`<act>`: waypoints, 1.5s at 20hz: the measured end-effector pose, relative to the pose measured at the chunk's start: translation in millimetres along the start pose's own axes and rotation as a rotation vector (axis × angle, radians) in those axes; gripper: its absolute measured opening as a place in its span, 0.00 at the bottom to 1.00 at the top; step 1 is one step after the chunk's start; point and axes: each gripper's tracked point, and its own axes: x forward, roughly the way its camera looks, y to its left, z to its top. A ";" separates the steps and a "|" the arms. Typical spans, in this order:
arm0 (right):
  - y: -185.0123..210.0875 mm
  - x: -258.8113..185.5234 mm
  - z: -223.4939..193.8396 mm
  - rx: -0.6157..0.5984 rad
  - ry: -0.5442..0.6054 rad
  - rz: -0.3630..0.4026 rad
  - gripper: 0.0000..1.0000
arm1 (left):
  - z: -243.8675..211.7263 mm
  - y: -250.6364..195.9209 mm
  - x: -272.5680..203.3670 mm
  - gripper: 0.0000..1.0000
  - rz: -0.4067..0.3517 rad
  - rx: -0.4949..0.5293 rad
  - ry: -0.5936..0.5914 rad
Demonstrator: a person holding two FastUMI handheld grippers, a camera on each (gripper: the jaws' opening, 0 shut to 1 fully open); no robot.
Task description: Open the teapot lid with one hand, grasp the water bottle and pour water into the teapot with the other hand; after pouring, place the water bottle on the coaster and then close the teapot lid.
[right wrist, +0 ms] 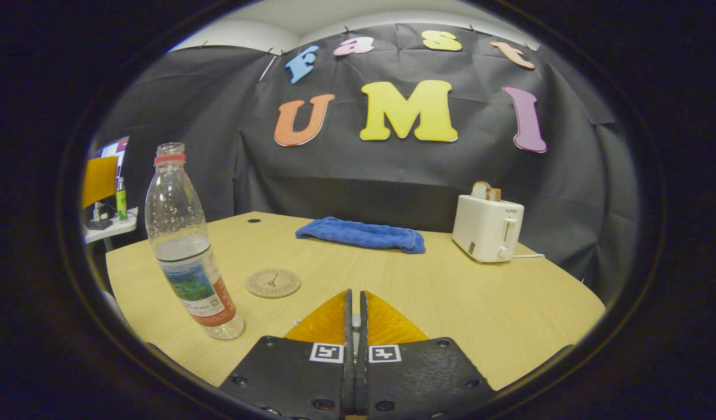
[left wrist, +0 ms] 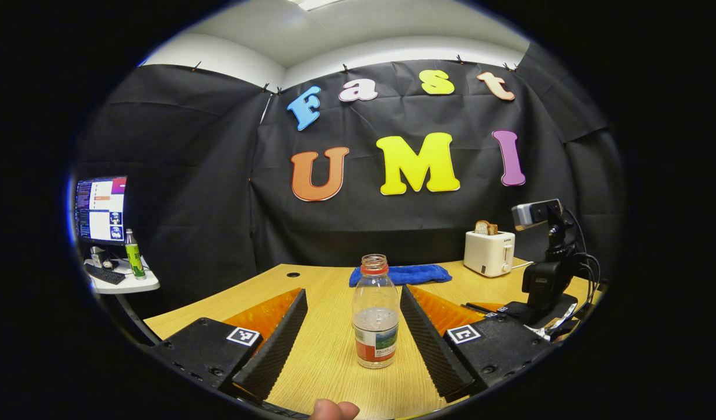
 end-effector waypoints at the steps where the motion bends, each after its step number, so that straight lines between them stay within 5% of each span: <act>1: 0.9 -0.3 -0.9 -0.011 0.001 0.003 0.01 | 0.6 0.8 -0.3 1.00 -0.001 -0.002 -0.002; 15: -7.1 -15.1 28.5 -0.006 -0.060 0.072 0.00 | -17.5 -9.3 6.7 1.00 -0.035 -0.020 0.035; 30: -47.9 -77.7 35.0 -0.034 -0.097 0.033 0.00 | -118.6 -30.9 34.4 1.00 -0.124 -0.062 0.290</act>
